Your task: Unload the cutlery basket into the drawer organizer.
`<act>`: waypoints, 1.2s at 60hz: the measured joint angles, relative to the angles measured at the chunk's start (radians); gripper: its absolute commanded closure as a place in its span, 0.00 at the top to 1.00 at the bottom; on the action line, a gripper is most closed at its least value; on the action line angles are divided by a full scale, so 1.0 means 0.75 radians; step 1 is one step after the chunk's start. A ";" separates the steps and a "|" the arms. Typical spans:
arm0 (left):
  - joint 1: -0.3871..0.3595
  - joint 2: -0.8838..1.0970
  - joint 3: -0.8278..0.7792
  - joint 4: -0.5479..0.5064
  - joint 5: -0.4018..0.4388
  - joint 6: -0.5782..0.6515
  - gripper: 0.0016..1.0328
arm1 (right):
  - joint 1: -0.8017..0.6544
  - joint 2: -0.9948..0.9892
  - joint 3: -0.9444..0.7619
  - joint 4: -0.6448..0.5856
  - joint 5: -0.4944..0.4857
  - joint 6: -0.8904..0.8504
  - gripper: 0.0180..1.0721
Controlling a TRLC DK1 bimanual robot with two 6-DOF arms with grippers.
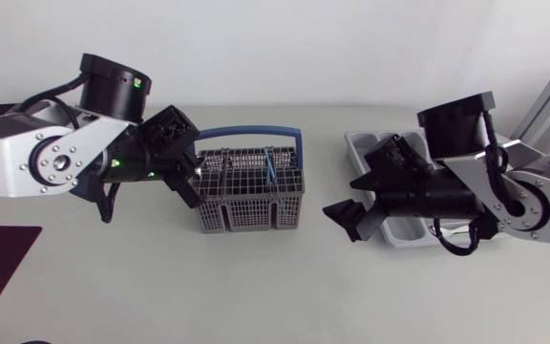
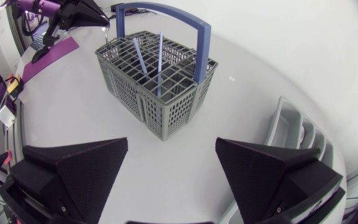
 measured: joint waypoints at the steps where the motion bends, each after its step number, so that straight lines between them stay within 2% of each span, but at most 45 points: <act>1: 0.000 -0.006 0.000 0.000 0.000 0.000 0.10 | 0.000 0.000 0.000 0.000 0.000 0.000 0.96; 8: -0.006 -0.037 0.000 0.003 -0.011 0.003 0.10 | 0.001 0.000 0.000 -0.001 0.000 0.000 0.96; 30: -0.119 -0.211 -0.023 0.073 -0.183 0.062 0.10 | 0.020 -0.047 0.000 -0.004 0.008 0.000 0.96; 44: -0.167 -0.344 -0.046 0.093 -0.255 0.100 0.10 | 0.053 -0.094 0.000 -0.004 0.044 -0.001 0.96; 56: -0.189 -0.435 -0.053 0.062 -0.264 0.095 0.10 | 0.091 -0.134 0.000 -0.004 0.073 -0.001 0.96; 72: -0.224 -0.452 -0.053 -0.011 -0.183 -0.019 0.10 | 0.162 -0.190 -0.001 -0.004 0.158 -0.001 0.96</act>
